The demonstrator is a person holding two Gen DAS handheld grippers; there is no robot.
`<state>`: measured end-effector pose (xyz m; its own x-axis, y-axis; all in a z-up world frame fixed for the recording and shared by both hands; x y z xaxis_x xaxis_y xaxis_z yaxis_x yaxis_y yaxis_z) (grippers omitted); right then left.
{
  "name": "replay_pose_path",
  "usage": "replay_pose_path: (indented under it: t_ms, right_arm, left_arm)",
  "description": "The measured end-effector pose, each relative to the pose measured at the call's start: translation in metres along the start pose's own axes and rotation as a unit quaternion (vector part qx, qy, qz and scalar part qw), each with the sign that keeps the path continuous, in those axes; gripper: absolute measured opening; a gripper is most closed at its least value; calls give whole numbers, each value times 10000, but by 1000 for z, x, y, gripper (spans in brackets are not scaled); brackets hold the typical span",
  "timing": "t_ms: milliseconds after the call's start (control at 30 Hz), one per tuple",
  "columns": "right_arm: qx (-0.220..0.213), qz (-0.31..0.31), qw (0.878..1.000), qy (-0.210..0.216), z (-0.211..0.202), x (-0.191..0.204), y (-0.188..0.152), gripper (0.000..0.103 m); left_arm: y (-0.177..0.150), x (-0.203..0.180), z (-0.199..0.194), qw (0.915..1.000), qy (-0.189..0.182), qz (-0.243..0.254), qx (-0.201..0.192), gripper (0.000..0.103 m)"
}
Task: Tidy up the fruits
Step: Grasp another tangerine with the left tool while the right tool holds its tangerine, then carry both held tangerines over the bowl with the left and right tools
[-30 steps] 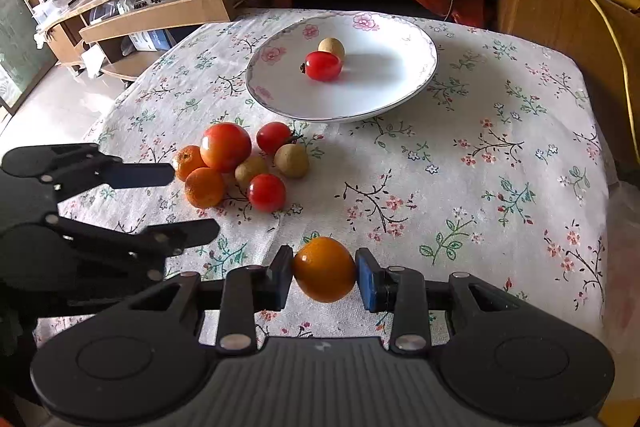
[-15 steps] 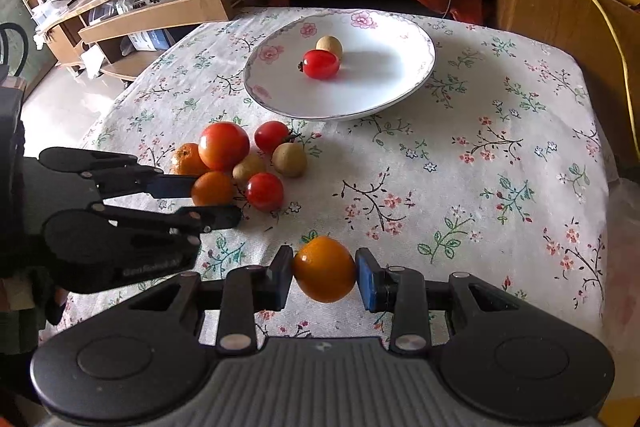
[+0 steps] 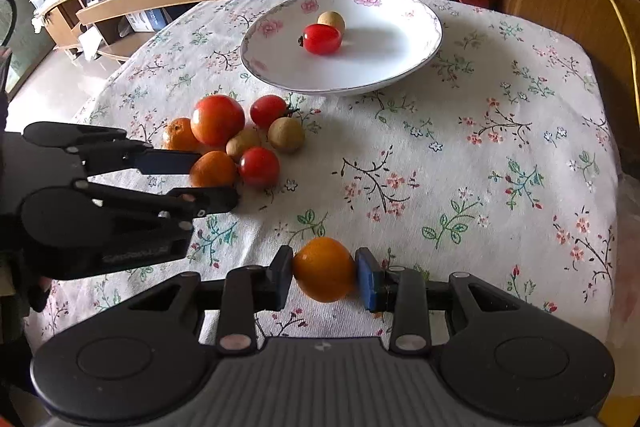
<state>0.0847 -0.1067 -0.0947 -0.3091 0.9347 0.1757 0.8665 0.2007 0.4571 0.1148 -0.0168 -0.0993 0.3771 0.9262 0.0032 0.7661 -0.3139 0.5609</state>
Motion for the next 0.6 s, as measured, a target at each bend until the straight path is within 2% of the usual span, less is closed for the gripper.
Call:
replay_pose_path:
  t_ms: [267,600]
  right_arm:
    - [38,-174,9998,-63,0,2,-2,35]
    - [-15,-258,9996,-131,-4,4,-2,33]
  left_arm:
    - [-1,-4,0,10000,-22,42,6,41]
    - [0,-11,-7,10000,-84,-1,9,40]
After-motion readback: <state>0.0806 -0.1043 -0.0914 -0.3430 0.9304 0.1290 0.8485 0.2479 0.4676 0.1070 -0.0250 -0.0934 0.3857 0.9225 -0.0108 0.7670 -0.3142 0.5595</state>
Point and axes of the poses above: each gripper's, at about its wrist camera, not at the fingertips, and z roughly the way its jaws point, x to its left, y to its top, the point moved 7 cm from there along z, roughly the way its jaws point
